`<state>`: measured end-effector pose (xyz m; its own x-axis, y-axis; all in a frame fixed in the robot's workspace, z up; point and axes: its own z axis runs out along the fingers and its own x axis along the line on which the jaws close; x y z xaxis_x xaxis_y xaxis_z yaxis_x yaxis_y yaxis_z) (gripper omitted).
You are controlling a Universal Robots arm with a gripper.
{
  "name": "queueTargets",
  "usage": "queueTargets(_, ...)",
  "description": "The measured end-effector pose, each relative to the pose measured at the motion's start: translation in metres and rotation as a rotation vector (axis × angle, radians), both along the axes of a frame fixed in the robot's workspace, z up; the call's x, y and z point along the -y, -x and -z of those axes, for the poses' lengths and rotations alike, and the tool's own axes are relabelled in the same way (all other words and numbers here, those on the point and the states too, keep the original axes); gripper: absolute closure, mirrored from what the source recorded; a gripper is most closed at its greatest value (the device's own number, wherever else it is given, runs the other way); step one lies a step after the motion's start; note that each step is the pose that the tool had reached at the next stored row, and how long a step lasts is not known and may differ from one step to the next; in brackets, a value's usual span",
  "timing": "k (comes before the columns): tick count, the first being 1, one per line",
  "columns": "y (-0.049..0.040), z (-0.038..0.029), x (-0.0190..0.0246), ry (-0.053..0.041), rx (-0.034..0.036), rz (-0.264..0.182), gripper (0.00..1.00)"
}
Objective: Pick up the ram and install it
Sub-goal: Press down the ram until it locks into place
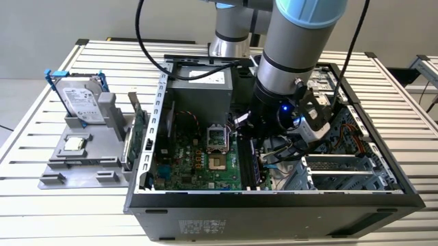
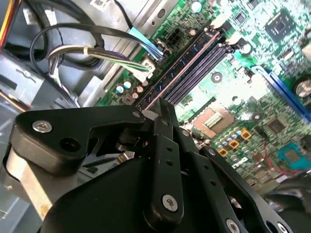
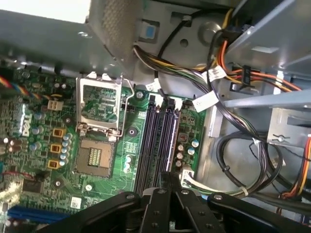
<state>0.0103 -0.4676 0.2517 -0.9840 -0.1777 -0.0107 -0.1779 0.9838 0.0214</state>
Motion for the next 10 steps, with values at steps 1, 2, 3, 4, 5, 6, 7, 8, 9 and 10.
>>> queueTargets(1, 0.0000, 0.0000, 0.0000, 0.0000, 0.0000, -0.018, 1.00)
queueTargets(2, 0.0000, 0.0000, -0.0001, 0.0000, 0.0000, -0.035, 1.00)
queueTargets(3, 0.0000, 0.0000, -0.0002, 0.0000, 0.0000, -0.053, 1.00)
queueTargets(4, 0.0000, 0.0000, -0.0003, 0.0000, 0.0000, -0.070, 1.00)
queueTargets(5, 0.0000, 0.0000, -0.0003, 0.0000, 0.0000, -0.088, 1.00)
queueTargets(6, 0.0000, 0.0000, -0.0003, 0.0000, 0.0000, -0.104, 1.00)
queueTargets(7, 0.0000, 0.0000, -0.0004, 0.0000, 0.0000, -0.122, 1.00)
queueTargets(8, 0.0000, 0.0000, -0.0004, 0.0000, 0.0000, -0.141, 1.00)
queueTargets(9, 0.0000, 0.0000, -0.0004, 0.0000, 0.0000, -0.158, 1.00)
queueTargets(10, 0.0000, 0.0000, -0.0004, 0.0000, 0.0000, -0.178, 1.00)
